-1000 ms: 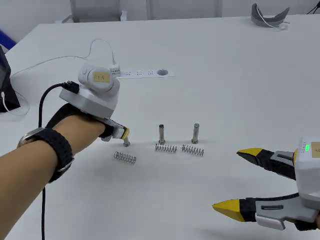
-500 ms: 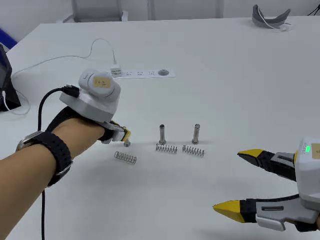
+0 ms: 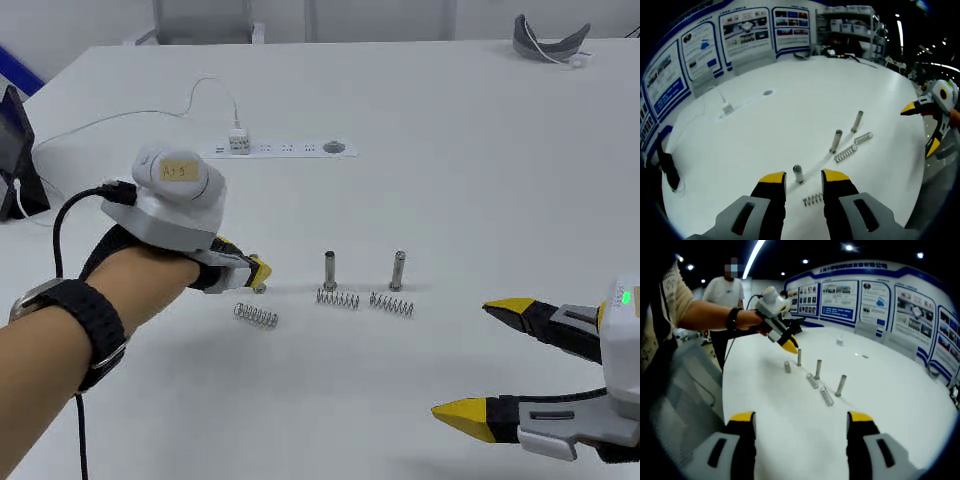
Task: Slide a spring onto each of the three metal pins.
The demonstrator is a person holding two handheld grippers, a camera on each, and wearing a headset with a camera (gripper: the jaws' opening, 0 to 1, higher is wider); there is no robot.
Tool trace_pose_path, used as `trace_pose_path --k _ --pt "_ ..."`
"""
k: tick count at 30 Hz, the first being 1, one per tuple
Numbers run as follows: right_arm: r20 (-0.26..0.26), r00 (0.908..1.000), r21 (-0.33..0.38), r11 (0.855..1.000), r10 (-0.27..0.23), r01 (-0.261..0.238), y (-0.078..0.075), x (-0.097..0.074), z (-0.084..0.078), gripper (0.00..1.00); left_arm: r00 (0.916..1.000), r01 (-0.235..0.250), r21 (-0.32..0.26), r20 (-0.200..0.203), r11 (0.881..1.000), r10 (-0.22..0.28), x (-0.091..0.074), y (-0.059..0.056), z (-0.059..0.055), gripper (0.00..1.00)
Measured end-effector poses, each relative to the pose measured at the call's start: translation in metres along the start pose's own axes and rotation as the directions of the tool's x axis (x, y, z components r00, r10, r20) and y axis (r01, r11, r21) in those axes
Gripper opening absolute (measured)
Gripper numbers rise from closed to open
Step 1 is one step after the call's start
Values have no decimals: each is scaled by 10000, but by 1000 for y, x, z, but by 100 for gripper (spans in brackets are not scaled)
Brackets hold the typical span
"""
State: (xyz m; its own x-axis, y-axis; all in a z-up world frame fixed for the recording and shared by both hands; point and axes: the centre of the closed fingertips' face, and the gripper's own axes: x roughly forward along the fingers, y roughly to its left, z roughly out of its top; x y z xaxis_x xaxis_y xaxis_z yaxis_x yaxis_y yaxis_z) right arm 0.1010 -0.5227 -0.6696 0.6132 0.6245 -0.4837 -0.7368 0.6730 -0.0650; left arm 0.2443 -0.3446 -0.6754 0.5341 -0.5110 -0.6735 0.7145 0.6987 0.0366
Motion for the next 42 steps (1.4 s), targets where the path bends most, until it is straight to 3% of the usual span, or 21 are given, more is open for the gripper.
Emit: trace_pose_path --k 11,16,25,37,42 --pt "107 9999 -39 10000 -29 30 -7 -1 6 76 9956 301 -267 891 9992 -277 -19 -7 -7 37" --pt "135 9999 -110 9999 -23 24 -11 1 10 76 9868 419 -170 1575 9990 -387 -28 -9 -8 42" --pt "192 9998 -189 9998 -20 23 -17 4 17 76 9689 704 -104 2383 9975 -659 -41 -13 -18 51" --pt "221 9998 -237 9997 32 -26 -19 8 22 76 9513 982 18 2935 9952 -944 -51 -23 -30 60" --pt "221 9998 -235 9997 7 -1 -19 8 23 76 9529 1008 137 2860 9948 -1005 -52 -26 -39 62"
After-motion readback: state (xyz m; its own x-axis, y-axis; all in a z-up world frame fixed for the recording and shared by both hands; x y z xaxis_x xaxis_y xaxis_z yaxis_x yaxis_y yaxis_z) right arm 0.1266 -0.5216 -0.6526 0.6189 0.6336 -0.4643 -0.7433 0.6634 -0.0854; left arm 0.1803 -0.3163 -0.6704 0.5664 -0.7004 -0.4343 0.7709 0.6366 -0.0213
